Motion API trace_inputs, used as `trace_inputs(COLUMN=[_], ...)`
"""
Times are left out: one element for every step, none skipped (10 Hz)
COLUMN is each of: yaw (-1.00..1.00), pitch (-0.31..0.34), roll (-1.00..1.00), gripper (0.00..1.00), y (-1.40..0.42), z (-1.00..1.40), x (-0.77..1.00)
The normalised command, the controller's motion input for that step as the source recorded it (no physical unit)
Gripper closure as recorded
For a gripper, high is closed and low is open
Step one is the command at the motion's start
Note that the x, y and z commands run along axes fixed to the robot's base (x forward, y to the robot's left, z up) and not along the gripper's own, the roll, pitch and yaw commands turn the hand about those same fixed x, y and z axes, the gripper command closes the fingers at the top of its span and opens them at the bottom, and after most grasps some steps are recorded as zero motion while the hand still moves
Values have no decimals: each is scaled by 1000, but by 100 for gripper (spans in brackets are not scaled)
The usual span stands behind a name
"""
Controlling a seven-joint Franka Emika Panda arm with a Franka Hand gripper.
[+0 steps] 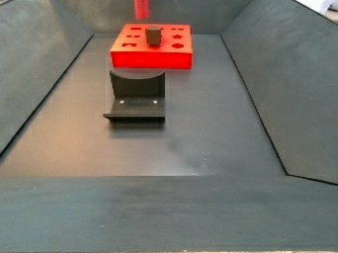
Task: Pick up the double-square object. Move up. Place the double-square object on the fixture. Regrasp the double-square object. Move to above the board. Insert the double-square object.
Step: Insert the double-square object.
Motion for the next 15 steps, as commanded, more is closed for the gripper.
trace_inputs(yaw=[-791, -911, -969, -986, -1000, -1000, -1000, -1000, -1000, -1000, -1000, -1000, -729, 0, 0], pitch=[0, -9, -24, -30, -43, -54, -63, -66, -61, -60, -49, -36, 0, 0, -14], roll=[203, 154, 116, 97, 70, 51, 34, 23, 26, 30, 41, 26, 0, -30, 0], gripper=[100, 100, 100, 100, 100, 100, 100, 100, 100, 100, 100, 100, 100, 100, 100], y=[23, 0, 0, 3, 11, 9, 6, 0, 0, 0, 0, 0, 186, 0, 0], z=[-397, -349, -317, -300, -274, -237, -226, -229, -234, -240, -254, -214, 11, -26, -71], x=[406, 237, 160, 143, 117, 114, 74, 29, 20, 20, 23, 60, 389, 0, 260])
